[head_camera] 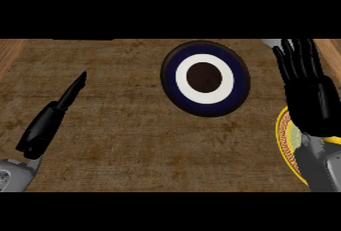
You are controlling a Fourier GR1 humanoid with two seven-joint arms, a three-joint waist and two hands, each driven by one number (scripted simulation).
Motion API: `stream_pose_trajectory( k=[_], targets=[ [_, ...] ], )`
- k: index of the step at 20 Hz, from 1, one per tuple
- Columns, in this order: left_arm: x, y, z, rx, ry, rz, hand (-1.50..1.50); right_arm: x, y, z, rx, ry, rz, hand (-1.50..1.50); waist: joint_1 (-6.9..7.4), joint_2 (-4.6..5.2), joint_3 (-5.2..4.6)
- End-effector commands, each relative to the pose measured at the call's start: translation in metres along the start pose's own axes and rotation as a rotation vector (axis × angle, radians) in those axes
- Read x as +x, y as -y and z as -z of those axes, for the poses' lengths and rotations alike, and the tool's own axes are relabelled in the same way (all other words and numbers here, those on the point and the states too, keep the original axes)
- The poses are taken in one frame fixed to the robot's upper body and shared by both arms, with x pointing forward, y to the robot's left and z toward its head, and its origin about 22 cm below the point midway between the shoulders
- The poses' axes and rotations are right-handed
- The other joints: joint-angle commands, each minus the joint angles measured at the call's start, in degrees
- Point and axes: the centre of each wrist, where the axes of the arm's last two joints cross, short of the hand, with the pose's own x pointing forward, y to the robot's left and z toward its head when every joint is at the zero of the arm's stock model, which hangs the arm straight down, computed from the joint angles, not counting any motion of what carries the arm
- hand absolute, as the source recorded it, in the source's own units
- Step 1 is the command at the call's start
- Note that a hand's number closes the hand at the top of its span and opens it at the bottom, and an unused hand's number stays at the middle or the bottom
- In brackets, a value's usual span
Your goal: Pick the lemon from the plate and place it in the plate
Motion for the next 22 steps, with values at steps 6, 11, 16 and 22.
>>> stream_pose_trajectory(
  k=[6, 11, 16, 22],
  targets=[
    [0.02, -0.008, 0.021, 0.179, 0.032, -0.225, 0.0, -0.031, -0.015, -0.042, 0.822, -0.233, -0.279, 1.5, 2.35, 0.75, 0.35],
    [0.02, -0.009, 0.019, 0.19, -0.023, -0.287, 0.0, -0.046, 0.054, -0.065, 0.664, -0.219, -0.971, 1.5, -0.37, 0.56, 0.74],
    [0.02, -0.018, 0.018, 0.207, -0.05, -0.294, 0.0, -0.093, 0.085, -0.155, 0.499, -0.103, -0.702, -1.5, -1.22, 0.26, 0.71],
    [0.032, -0.021, 0.014, 0.206, -0.047, -0.319, 0.0, -0.064, 0.125, -0.101, 0.45, 0.057, -0.714, -1.5, -0.31, 0.08, 0.5]
  ],
)
